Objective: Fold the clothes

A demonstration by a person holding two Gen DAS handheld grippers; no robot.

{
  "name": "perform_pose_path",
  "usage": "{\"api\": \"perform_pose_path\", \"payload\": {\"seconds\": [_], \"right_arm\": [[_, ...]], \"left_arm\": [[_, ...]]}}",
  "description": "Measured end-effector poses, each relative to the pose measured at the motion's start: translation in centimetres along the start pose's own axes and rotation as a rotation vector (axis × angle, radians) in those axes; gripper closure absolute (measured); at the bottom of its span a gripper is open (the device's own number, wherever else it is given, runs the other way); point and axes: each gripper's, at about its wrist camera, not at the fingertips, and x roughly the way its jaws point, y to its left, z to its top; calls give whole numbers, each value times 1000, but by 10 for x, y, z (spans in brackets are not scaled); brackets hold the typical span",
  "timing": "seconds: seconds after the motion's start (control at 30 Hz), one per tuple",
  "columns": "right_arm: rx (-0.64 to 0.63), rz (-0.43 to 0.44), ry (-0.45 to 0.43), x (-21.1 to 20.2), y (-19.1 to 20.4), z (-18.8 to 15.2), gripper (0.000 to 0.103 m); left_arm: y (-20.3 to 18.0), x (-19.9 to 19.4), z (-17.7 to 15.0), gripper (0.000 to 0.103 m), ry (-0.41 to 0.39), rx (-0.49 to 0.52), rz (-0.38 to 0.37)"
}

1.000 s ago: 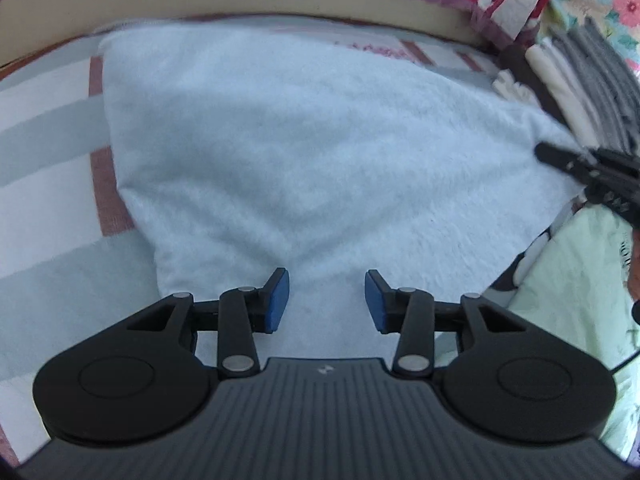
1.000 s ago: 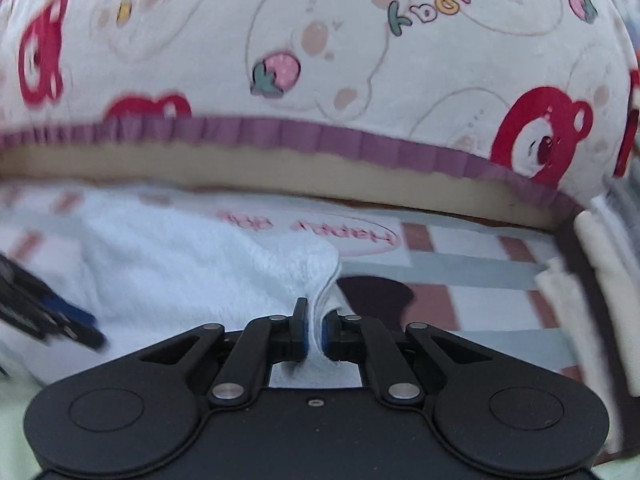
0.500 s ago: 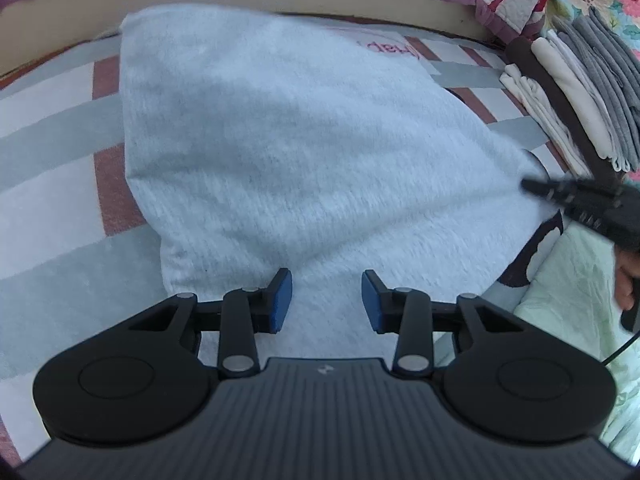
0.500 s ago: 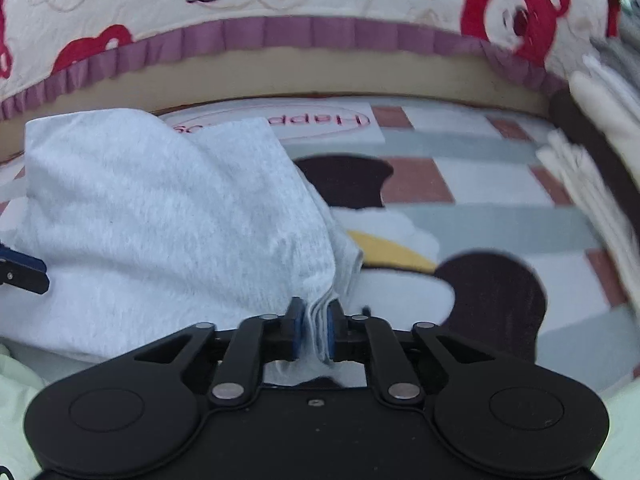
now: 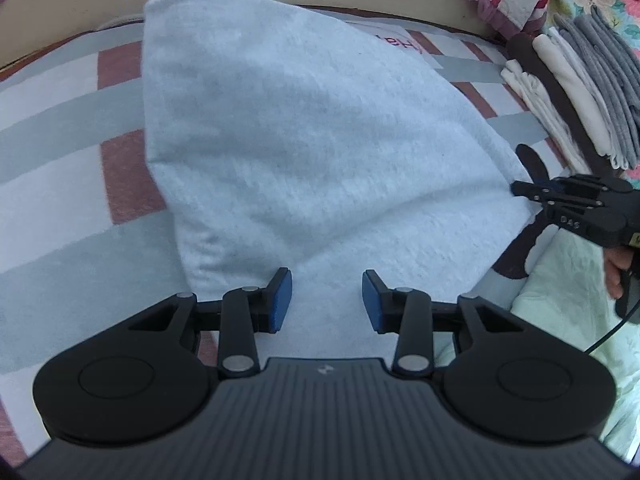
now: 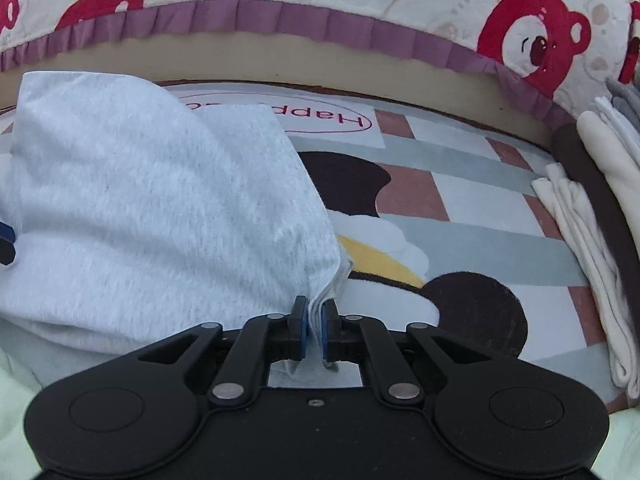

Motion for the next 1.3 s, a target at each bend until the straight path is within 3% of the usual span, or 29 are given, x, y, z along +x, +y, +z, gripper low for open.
{"api": "perform_pose_path", "payload": {"seconds": [0.1, 0.2, 0.27, 0.37, 0.5, 0.63, 0.8, 0.9, 0.93, 0.97, 1.0, 1.1, 1.3], "right_arm": [[27, -27, 27, -4, -13, -2, 88], [112, -68, 74, -10, -32, -3, 88], [227, 3, 14, -25, -49, 3, 79], [299, 156, -67, -35, -63, 28, 70], [175, 331, -82, -2, -51, 86, 59], [126, 437, -19, 58, -39, 131, 50], [110, 471, 48, 109, -32, 148, 49], [219, 575, 44, 119, -43, 139, 47], [246, 600, 25, 118, -46, 135, 50], [243, 611, -16, 112, -47, 131, 74], [234, 617, -63, 105, -49, 126, 84], [178, 568, -170, 70, -45, 110, 92], [-26, 557, -153, 27, -10, 85, 95]], "left_arm": [[6, -22, 7, 64, -70, 3, 16], [20, -55, 16, 62, -224, -17, -34], [33, -74, 20, 59, -331, -46, -41], [56, -77, 31, 55, -431, -60, 40], [83, -57, 58, 52, -437, -60, -5], [103, -36, 66, 50, -442, -101, -119], [113, -16, 59, 49, -408, -158, -222], [110, -10, 57, 48, -386, -151, -234], [109, -9, 56, 48, -382, -152, -241], [108, -8, 56, 48, -380, -156, -241], [108, -7, 55, 48, -378, -159, -241], [107, -7, 53, 47, -371, -159, -231], [103, -8, 53, 47, -364, -138, -202]]}}
